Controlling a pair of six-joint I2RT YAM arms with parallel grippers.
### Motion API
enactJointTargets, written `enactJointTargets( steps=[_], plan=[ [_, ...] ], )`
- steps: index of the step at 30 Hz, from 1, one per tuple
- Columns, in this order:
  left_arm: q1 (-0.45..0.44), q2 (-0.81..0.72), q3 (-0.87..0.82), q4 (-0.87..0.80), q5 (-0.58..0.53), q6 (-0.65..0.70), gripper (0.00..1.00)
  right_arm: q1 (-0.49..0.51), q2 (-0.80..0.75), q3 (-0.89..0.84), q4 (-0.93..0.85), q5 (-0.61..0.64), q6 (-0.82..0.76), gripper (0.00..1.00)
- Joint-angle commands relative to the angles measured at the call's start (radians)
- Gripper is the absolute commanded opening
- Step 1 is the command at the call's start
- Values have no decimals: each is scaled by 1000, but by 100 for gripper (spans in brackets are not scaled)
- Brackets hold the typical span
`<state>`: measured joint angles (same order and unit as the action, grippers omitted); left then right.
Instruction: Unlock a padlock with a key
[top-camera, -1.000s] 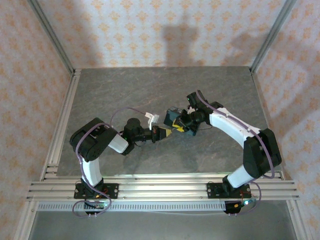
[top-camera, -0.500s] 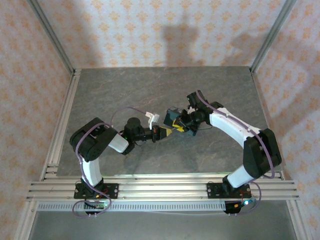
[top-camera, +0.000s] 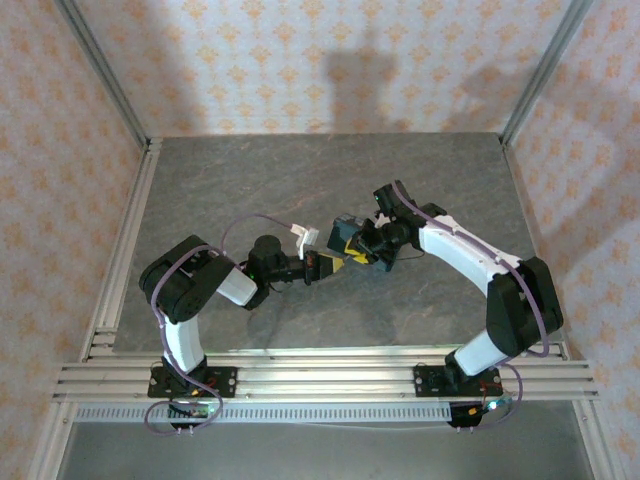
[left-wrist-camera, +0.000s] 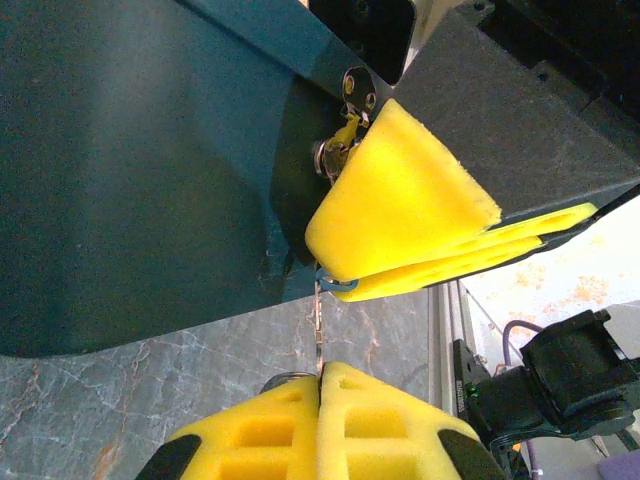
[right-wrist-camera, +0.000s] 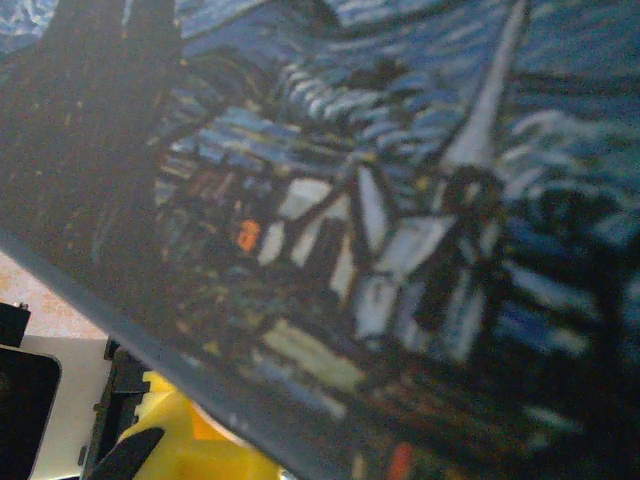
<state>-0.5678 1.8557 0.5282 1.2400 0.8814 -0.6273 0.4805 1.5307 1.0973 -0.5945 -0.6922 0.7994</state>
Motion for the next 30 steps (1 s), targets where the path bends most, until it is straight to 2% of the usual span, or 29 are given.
enactJointTargets(
  steps=[1,30],
  plan=[
    [6,-30,-15,36,8,21,0,-3,3,36,-7,0,-9,0],
    [3,-16,27,47,11,0,0,-3,1,24,1,-6,-6,0]
  ],
)
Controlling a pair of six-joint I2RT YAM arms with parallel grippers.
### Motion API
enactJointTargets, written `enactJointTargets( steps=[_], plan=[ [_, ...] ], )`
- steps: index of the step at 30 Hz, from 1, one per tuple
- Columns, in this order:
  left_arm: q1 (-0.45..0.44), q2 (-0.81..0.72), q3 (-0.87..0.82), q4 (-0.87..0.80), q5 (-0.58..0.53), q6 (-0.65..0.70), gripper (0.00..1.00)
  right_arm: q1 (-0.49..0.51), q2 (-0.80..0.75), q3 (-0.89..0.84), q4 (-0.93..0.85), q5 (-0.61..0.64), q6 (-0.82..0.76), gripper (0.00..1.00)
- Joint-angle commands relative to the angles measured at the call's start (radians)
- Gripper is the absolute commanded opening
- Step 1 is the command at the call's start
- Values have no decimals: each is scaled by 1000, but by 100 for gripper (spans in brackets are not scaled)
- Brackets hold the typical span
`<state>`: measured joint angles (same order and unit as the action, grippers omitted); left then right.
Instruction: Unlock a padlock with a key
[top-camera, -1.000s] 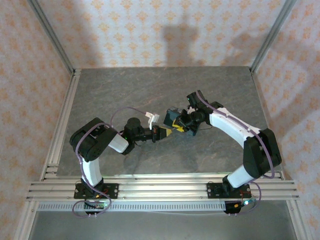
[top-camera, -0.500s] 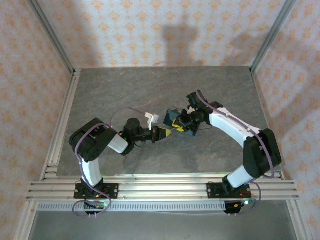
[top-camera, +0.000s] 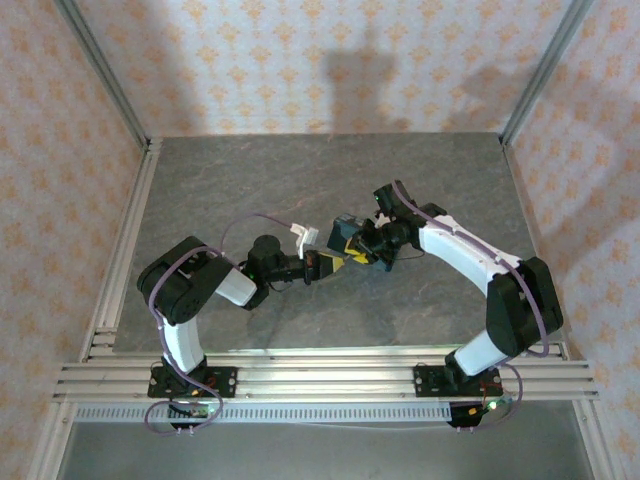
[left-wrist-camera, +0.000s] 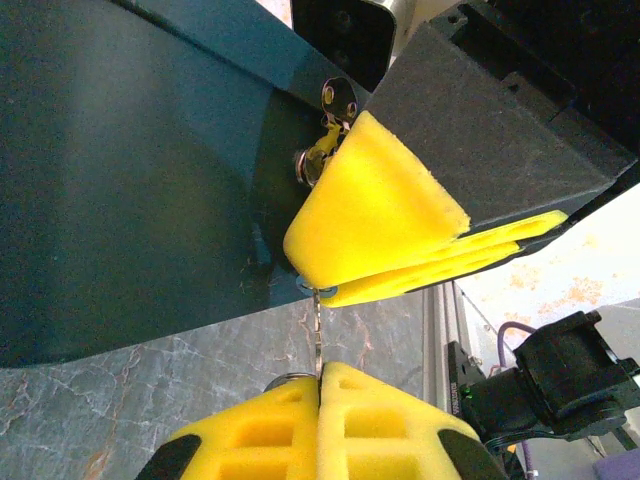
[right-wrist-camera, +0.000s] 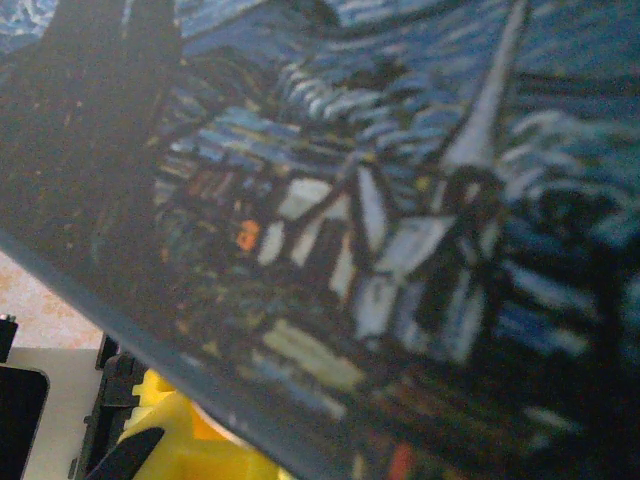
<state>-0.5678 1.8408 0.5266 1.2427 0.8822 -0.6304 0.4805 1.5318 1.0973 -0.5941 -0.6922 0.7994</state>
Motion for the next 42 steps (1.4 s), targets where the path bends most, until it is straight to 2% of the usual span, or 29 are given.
enactJointTargets(
  steps=[1,23,37,42],
  plan=[
    [1,-2,30,43,11,3,0,-3,0,24,3,-5,-6,0],
    [-7,64,82,53,-57,-49,0,-3,10,15,7,-20,-11,0],
    [-56,41,95,73,-143,-144,0,34,-12,-98,218,19,117,0],
    [-64,64,97,78,-152,-160,2,41,-14,-102,224,29,124,0]
  ],
)
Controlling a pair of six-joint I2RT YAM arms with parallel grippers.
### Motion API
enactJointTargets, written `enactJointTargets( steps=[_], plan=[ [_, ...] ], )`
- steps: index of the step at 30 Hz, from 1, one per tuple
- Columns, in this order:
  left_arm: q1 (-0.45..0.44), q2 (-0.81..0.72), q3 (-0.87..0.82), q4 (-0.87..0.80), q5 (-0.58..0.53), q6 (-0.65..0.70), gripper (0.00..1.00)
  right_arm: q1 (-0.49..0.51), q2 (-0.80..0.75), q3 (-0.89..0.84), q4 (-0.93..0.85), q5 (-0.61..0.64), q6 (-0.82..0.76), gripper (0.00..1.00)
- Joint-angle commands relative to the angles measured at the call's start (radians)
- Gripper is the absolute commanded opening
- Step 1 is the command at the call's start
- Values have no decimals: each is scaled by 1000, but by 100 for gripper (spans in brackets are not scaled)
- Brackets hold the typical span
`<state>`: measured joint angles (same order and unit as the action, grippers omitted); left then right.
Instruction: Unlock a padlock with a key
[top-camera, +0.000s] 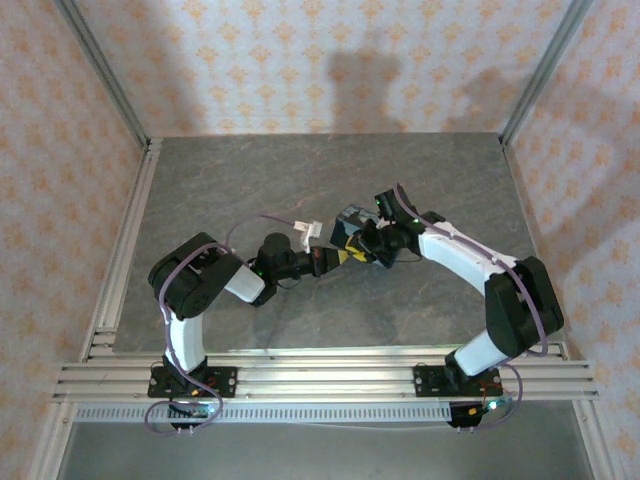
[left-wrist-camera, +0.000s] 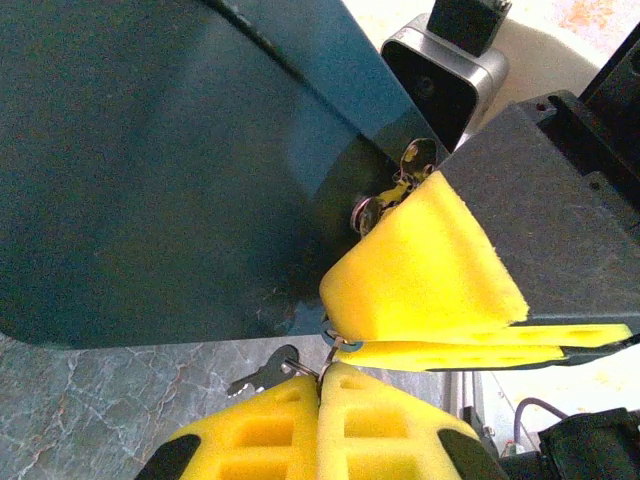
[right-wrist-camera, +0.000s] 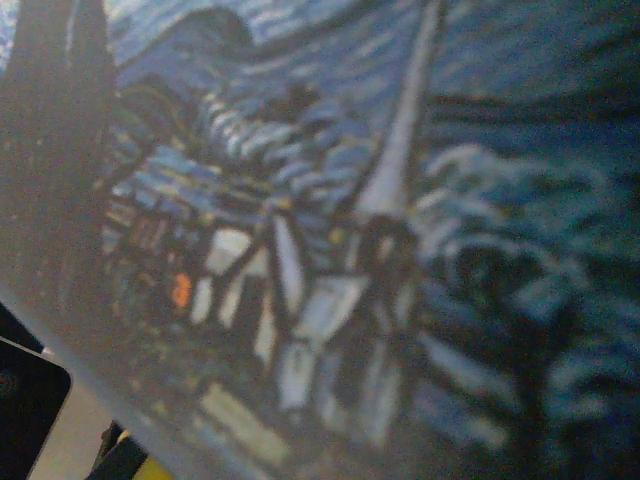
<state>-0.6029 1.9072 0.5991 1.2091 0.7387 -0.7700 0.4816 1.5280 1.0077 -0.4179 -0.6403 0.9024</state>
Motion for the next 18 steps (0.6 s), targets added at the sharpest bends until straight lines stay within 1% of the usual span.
enactJointTargets(
  steps=[1,5,11,15,18],
  plan=[
    [-29,-2,21,112,-7,-20,4,40,-15,-7,36,-18,16,0],
    [-29,-2,8,109,-3,-7,13,35,-28,1,-1,0,-3,0],
    [-19,-19,-35,103,-7,11,27,19,-50,-12,-2,17,-1,0],
    [5,-48,-76,91,-5,19,37,12,-52,-11,-2,21,-2,0],
    [34,-76,-111,71,-4,27,43,10,-53,-10,-2,19,-2,0]
  ],
)
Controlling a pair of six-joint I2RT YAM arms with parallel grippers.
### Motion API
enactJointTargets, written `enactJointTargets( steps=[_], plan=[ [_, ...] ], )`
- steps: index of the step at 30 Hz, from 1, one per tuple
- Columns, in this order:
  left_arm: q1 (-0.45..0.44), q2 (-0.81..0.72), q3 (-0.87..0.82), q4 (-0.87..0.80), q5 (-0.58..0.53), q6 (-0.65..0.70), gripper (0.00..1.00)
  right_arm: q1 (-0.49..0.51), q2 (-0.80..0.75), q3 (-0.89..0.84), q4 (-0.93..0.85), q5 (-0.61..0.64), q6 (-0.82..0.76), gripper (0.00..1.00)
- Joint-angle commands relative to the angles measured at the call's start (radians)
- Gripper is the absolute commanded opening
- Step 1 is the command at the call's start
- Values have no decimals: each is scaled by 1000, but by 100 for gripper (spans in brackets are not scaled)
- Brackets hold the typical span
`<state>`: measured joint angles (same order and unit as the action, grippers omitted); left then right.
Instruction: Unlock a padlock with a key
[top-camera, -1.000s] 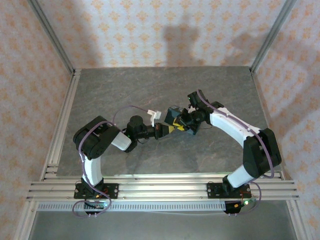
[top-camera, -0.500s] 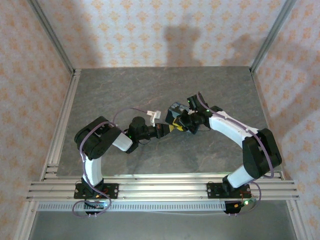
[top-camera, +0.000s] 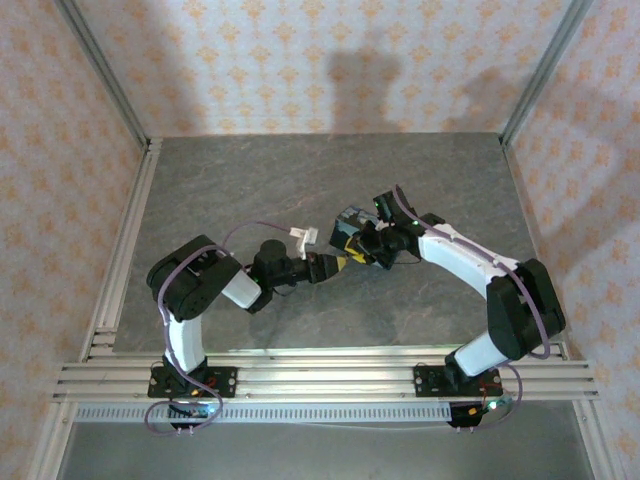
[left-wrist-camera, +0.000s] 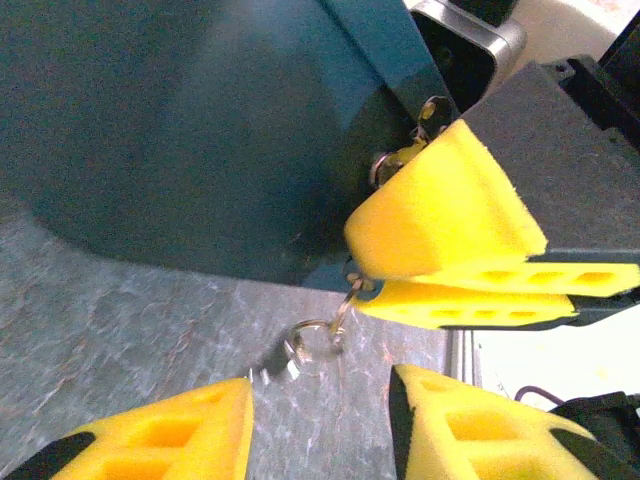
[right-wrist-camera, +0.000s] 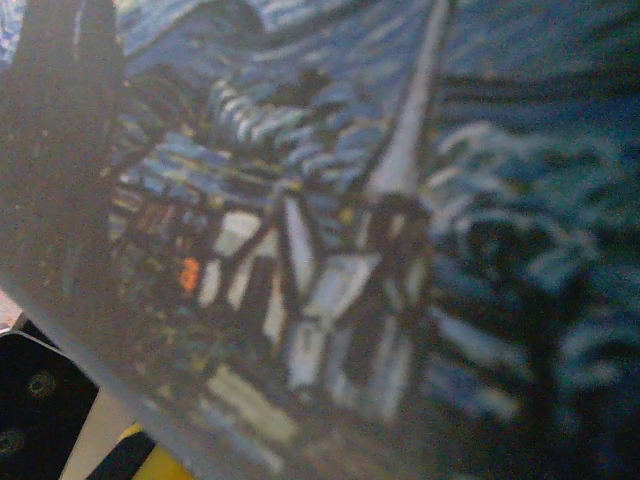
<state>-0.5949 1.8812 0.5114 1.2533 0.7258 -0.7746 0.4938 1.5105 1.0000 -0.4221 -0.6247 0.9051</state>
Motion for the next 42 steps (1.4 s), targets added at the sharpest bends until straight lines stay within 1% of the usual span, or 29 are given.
enactJointTargets(
  steps=[1,3,7,9,13,18,21,34,39,42],
  plan=[
    [38,-57,-34,21,12,33,44,-3,-36,-1,2,3,-5,0],
    [53,-64,-46,19,25,34,45,-2,-38,1,2,0,-6,0],
    [56,-53,-23,51,87,20,35,-4,-39,6,-3,-5,-7,0],
    [50,-51,-7,57,106,23,35,-4,-38,6,-3,-7,-7,0],
    [43,-47,24,56,128,37,38,-8,-38,11,-3,-15,-6,0],
    [43,-11,64,63,150,29,37,-9,-35,18,-9,-24,-9,0],
    [41,0,77,62,155,29,36,-9,-38,16,-10,-26,-11,0],
    [19,23,87,69,144,31,35,-15,-33,17,-4,-41,-8,0],
    [16,23,104,69,147,26,31,-15,-35,13,-3,-43,-5,0],
    [11,54,111,69,147,23,30,-15,-36,13,0,-43,0,0]
  ],
)
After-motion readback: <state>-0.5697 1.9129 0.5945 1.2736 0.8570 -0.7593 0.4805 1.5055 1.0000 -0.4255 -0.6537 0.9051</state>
